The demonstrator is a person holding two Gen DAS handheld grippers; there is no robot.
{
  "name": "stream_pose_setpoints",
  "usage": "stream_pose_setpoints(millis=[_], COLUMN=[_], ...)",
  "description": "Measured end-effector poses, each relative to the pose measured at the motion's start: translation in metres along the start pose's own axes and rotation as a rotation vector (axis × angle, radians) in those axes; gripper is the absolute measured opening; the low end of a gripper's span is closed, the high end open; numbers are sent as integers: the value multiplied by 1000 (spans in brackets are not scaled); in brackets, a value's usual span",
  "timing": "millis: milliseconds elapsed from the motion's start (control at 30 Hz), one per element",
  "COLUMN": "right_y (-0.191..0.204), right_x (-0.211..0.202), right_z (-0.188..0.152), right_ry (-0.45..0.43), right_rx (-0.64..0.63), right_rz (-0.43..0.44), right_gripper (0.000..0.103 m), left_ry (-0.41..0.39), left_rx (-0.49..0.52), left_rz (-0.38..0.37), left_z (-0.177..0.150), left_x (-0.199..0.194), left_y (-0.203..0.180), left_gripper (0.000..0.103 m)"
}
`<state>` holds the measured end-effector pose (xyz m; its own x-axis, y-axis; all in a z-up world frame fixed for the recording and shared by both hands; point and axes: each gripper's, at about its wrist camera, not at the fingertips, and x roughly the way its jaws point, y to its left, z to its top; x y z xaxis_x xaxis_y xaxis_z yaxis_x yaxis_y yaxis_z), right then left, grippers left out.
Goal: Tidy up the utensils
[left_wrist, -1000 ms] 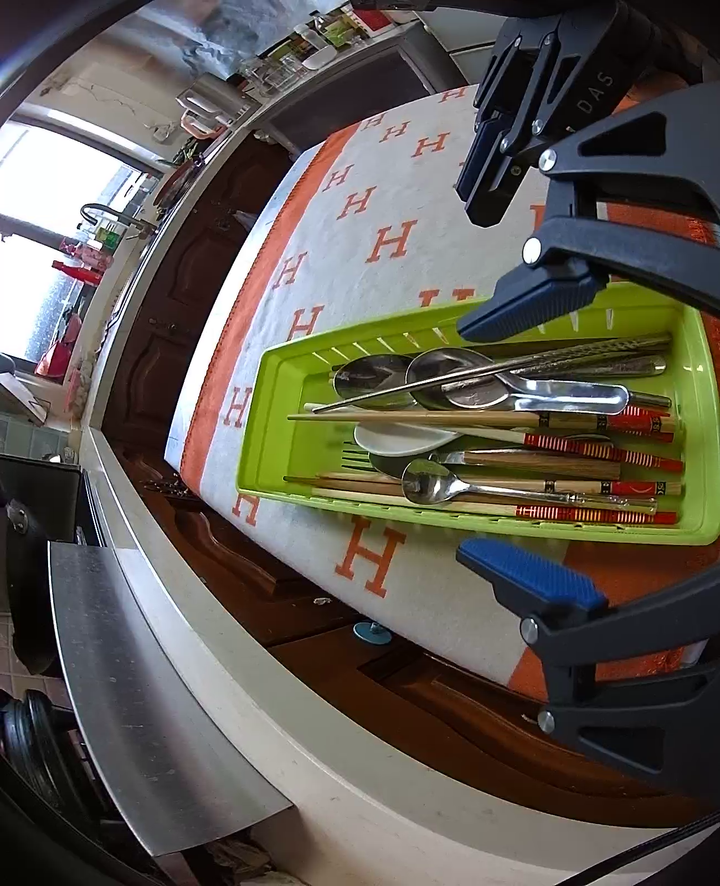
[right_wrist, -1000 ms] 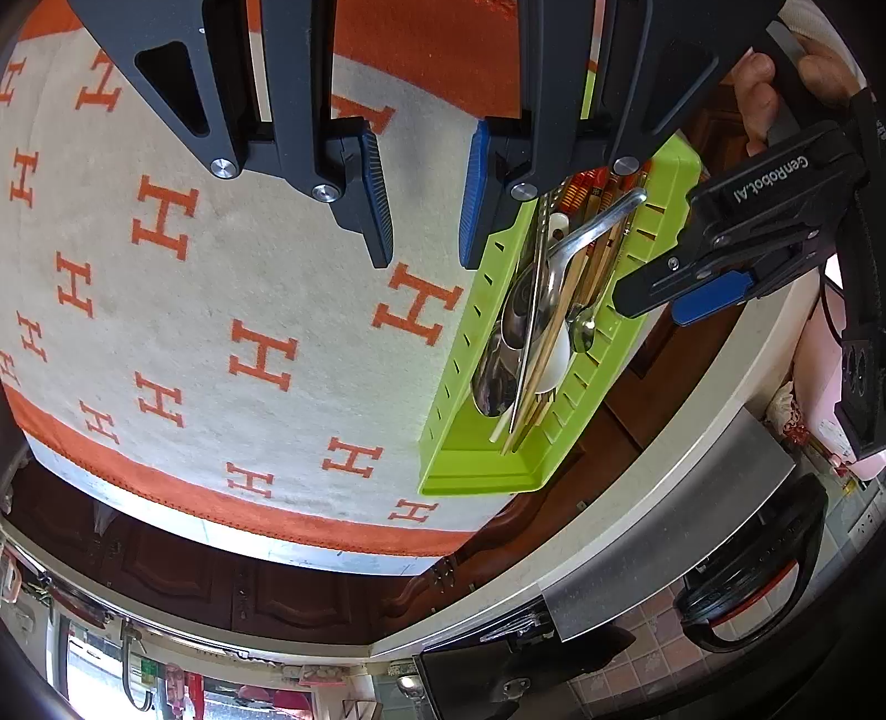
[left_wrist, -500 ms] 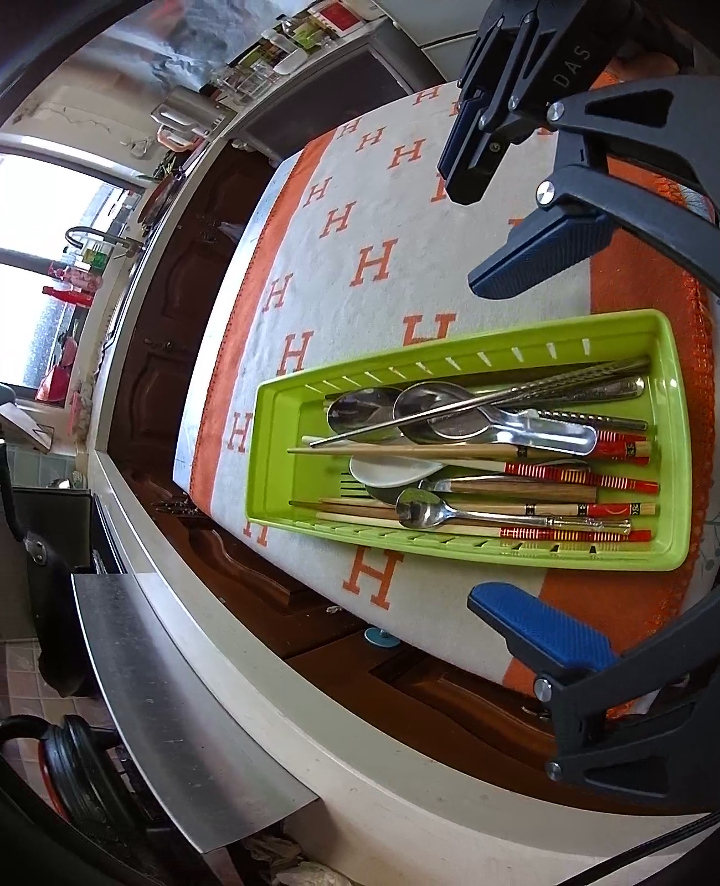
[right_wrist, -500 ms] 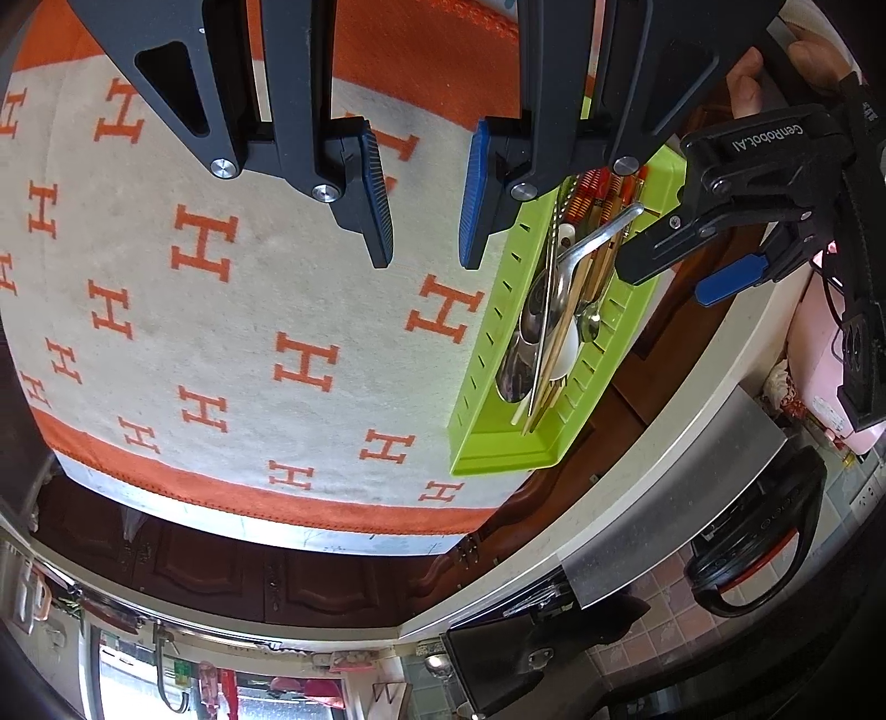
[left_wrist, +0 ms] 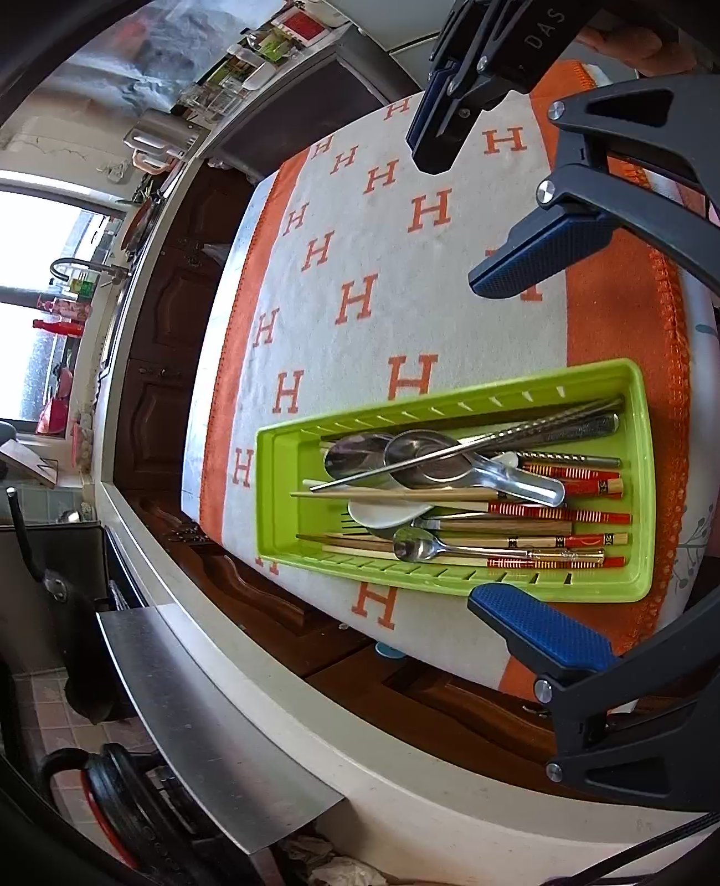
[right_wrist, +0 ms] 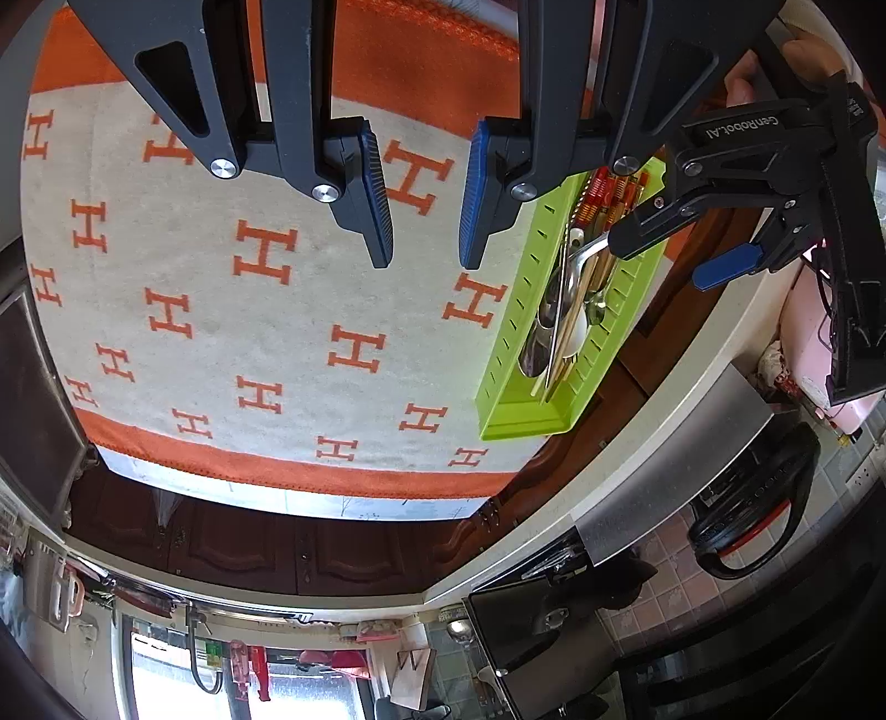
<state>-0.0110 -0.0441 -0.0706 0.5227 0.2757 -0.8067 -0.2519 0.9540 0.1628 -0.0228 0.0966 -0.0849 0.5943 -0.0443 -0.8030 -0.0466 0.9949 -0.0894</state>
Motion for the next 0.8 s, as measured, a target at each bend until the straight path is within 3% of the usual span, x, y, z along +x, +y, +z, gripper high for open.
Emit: stream_pose_setpoints(millis=[333,433,733,800], right_y=[-17,-22,-30,-31], right_x=[-48,-65,-116,-125], right_z=[8,13,22,21], right_ry=[-24,-41,-95,-112], right_rx=[45,52,67,69], right_rz=[-1,3,-10,-24], right_gripper=[26,34,38,46], left_ry=[11,14,-20,-37], left_rx=[16,27,79,91], left_rz=[-12,-20,-8,-11], left_z=[21,27,42,45], left_x=[-24,-29,-49,-54], left_y=[-29,-38,-70,-77], left_gripper=[102,102,102,102])
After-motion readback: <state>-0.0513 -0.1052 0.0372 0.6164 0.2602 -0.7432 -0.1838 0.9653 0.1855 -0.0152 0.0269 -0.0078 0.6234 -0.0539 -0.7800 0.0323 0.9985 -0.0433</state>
